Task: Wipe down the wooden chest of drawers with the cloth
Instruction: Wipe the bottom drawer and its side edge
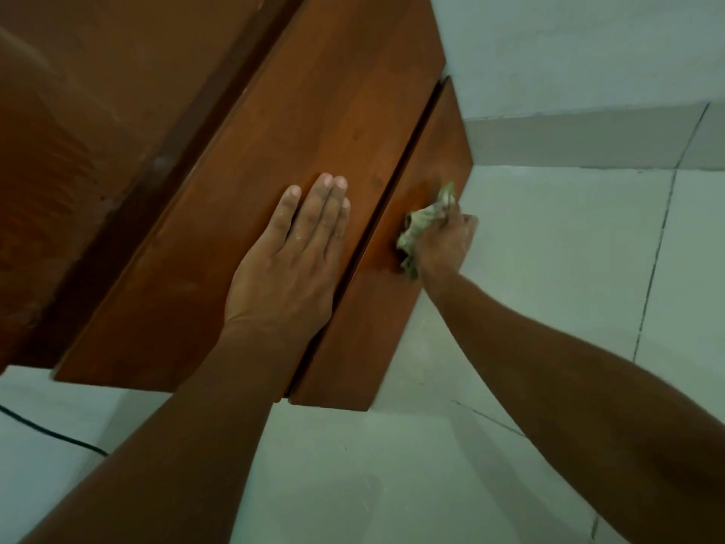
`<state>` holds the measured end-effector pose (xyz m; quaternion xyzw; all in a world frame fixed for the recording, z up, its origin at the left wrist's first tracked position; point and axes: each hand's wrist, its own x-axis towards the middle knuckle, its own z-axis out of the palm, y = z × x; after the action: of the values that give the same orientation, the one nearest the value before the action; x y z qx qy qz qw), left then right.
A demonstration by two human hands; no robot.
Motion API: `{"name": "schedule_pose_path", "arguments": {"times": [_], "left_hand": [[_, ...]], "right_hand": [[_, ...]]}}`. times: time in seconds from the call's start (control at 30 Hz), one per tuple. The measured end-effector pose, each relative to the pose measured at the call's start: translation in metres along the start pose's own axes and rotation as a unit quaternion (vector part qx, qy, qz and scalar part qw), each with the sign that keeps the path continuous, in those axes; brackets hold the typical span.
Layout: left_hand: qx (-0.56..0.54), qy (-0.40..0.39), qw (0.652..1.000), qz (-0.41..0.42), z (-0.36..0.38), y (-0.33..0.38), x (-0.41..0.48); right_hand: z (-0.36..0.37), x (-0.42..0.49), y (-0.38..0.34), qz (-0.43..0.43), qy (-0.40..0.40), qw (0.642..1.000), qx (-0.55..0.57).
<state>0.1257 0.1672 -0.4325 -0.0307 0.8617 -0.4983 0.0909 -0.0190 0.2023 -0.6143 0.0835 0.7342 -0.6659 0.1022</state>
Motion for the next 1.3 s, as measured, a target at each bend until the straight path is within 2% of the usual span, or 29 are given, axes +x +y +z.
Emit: {"name": "schedule_pose_path", "arguments": {"times": [0.07, 0.13, 0.2, 0.37, 0.43, 0.53, 0.6, 0.67, 0.73, 0.8, 0.87, 0.93, 0.97, 1.03, 1.07, 1.17, 1.3], "left_hand": [[-0.001, 0.001, 1.000, 0.004, 0.001, 0.001, 0.001], [-0.011, 0.001, 1.000, 0.005, 0.000, 0.001, 0.001], [-0.017, 0.010, 1.000, 0.006, 0.002, 0.002, 0.000], [-0.022, 0.027, 0.999, 0.004, 0.008, 0.001, 0.000], [-0.025, 0.038, 0.999, 0.000, 0.009, 0.001, 0.000], [-0.028, 0.046, 0.999, -0.003, 0.010, 0.002, -0.001], [-0.037, 0.054, 0.998, -0.007, 0.011, 0.002, 0.000], [-0.036, 0.053, 0.998, -0.006, 0.010, 0.001, 0.000], [-0.031, 0.045, 0.998, -0.005, 0.007, 0.001, -0.001], [-0.033, 0.051, 0.998, -0.006, 0.007, 0.001, -0.002], [-0.042, 0.058, 0.997, -0.010, 0.007, 0.001, -0.002], [-0.050, 0.059, 0.997, -0.012, 0.008, 0.002, -0.001], [-0.056, 0.063, 0.996, -0.013, 0.009, 0.002, -0.001], [-0.066, 0.071, 0.995, -0.015, 0.012, 0.003, 0.001], [-0.068, 0.067, 0.995, -0.014, 0.013, 0.002, 0.001], [-0.050, 0.048, 0.998, -0.009, 0.012, 0.001, 0.002], [-0.042, 0.026, 0.999, -0.008, 0.011, 0.002, 0.001]], "right_hand": [[0.002, -0.033, 0.017, -0.082, -0.019, 0.996, 0.031], [0.010, -0.085, 0.034, -0.184, -0.082, 0.978, 0.053], [0.021, -0.106, 0.046, -0.262, -0.111, 0.957, 0.048], [0.041, -0.011, 0.027, -0.258, -0.053, 0.964, 0.046], [0.043, 0.037, 0.016, -0.226, -0.042, 0.972, 0.041], [0.035, 0.092, 0.001, -0.125, -0.066, 0.990, 0.024], [0.024, 0.107, -0.002, -0.014, -0.058, 0.998, 0.023], [0.018, 0.107, 0.002, 0.118, -0.028, 0.991, 0.058], [0.015, 0.086, 0.006, 0.176, -0.008, 0.979, 0.106], [0.011, 0.051, 0.009, 0.109, 0.004, 0.984, 0.138], [0.012, 0.003, 0.005, -0.049, 0.009, 0.989, 0.137], [0.016, -0.035, -0.004, -0.221, 0.001, 0.970, 0.098], [0.020, -0.043, -0.008, -0.280, 0.002, 0.957, 0.076], [0.031, -0.024, -0.008, -0.331, 0.014, 0.942, 0.056], [0.038, -0.001, -0.007, -0.314, 0.014, 0.948, 0.051], [0.035, 0.068, -0.014, -0.148, -0.025, 0.988, 0.038], [0.017, 0.106, -0.017, -0.015, -0.053, 0.996, -0.076]]}}
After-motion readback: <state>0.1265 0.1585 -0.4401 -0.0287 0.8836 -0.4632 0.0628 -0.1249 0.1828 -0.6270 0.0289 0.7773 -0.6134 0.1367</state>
